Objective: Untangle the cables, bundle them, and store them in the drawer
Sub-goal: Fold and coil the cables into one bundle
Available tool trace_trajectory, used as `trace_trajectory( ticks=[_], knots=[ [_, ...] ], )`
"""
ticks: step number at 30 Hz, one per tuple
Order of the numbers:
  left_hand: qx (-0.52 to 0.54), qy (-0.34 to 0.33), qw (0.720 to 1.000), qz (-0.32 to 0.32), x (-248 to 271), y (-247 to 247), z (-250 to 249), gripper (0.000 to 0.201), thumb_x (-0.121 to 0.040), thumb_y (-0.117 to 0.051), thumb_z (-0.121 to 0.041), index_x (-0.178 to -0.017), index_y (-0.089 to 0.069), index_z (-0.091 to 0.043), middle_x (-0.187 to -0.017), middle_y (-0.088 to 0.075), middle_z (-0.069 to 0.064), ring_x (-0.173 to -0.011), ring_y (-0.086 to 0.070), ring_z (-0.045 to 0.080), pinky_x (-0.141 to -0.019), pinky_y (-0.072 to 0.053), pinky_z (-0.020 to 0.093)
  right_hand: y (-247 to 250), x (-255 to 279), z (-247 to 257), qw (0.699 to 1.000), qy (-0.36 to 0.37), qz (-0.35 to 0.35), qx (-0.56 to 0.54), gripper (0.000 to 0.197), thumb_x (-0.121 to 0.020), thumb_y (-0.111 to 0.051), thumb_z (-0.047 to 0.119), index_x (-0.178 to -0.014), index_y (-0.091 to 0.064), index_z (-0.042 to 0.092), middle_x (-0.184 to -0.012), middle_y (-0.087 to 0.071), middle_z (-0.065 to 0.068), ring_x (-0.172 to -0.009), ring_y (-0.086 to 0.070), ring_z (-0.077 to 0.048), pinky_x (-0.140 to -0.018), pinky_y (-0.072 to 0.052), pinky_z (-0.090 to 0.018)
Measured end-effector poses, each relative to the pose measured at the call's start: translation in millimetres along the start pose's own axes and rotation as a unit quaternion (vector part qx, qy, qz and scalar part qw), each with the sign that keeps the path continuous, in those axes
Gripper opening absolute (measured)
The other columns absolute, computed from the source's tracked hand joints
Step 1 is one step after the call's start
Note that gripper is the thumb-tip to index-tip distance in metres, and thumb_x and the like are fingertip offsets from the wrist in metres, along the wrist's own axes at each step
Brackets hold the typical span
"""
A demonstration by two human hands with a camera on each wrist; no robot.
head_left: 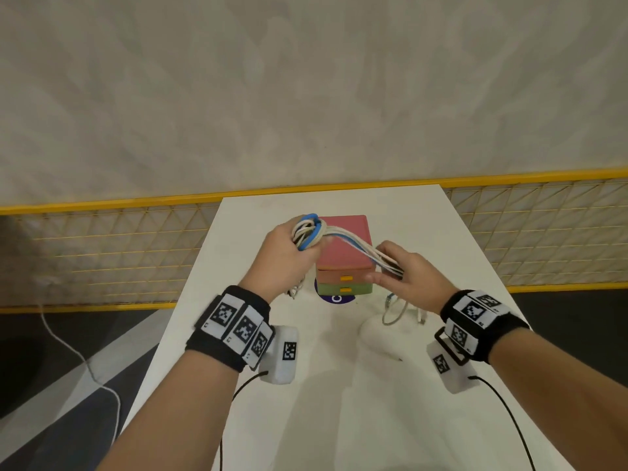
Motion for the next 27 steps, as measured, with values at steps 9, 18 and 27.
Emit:
trace_trajectory(
  ticks=[9, 18, 27],
  knots=[
    [-0.072, 0.025, 0.995, -0.070, -8.7, -16.9, 22.9, 0.045, -0.088, -0.067, -0.038, -0.123, -0.059, -0.009, -0.096, -0.066, 0.005, -0.071, -0.057, 0.012, -0.055, -0.040, 0.004, -30.4, -15.1, 26.7, 0.993, -0.045, -0.016, -0.109, 0.021, -0.100, -0.042, 0.023, -0.120, -0.049, 0.019, -0.066, -0.054, 0.004, -0.049, -0.052, -0.005, -0.055, -0.048, -0.028],
    [0.086, 0.097, 0.989, -0.066, -1.9, -37.6, 11.4, 0.038, -0.076, -0.074, -0.051, -0.090, -0.061, -0.018, -0.070, -0.060, -0.009, -0.063, -0.056, 0.007, -0.057, -0.043, 0.018, -35.8, -27.0, 51.4, 0.992, -0.023, -0.108, -0.067, 0.024, -0.099, -0.035, 0.012, -0.119, -0.048, 0.014, -0.093, -0.066, -0.019, -0.077, -0.061, -0.034, -0.070, -0.050, -0.045],
    [0.212, 0.156, 0.956, -0.126, 2.2, -42.7, 6.7, 0.021, -0.078, -0.074, -0.021, -0.069, -0.054, -0.017, -0.057, -0.055, -0.005, -0.055, -0.055, 0.012, -0.056, -0.049, 0.027, -46.1, -14.8, 52.4, 0.992, 0.057, -0.022, 0.106, 0.031, -0.096, -0.044, 0.017, -0.126, -0.040, 0.012, -0.073, -0.063, -0.010, -0.057, -0.057, -0.025, -0.056, -0.048, -0.045]
  ],
)
Point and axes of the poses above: each hand's wrist, its own x-axis away from the middle knuckle, its own y-axis out of the back of the hand, z = x × y, the point moved 3 cm from there along -x, towards the middle knuckle
